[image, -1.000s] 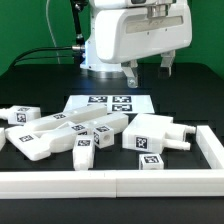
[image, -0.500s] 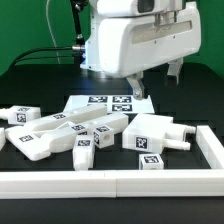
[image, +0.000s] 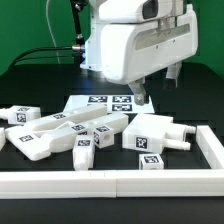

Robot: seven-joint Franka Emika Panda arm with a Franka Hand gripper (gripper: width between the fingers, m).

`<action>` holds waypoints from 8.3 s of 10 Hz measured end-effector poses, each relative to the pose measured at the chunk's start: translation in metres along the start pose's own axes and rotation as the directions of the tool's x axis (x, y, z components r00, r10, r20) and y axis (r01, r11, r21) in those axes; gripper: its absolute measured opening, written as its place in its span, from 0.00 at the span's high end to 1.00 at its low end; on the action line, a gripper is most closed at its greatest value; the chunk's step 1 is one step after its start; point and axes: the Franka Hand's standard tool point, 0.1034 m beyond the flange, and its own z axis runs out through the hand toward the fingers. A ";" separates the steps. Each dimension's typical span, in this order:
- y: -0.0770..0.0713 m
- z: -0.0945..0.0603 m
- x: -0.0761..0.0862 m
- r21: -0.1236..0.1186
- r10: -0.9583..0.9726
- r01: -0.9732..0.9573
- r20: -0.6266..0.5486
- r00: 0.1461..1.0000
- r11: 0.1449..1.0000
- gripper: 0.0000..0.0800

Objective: Assemble chair

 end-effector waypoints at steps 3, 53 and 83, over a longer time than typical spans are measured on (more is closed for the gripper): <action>0.019 0.029 0.016 0.017 0.280 -0.279 -0.042 0.959 0.960 0.19; -0.079 0.023 -0.114 0.033 0.502 -0.505 0.066 0.862 0.863 0.19; -0.069 0.081 0.000 -0.079 -0.330 0.332 0.034 0.943 0.940 0.55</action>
Offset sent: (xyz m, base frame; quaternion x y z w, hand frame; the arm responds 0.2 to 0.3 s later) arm 0.0000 0.0000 0.0000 0.0000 0.0000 0.0000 1.0000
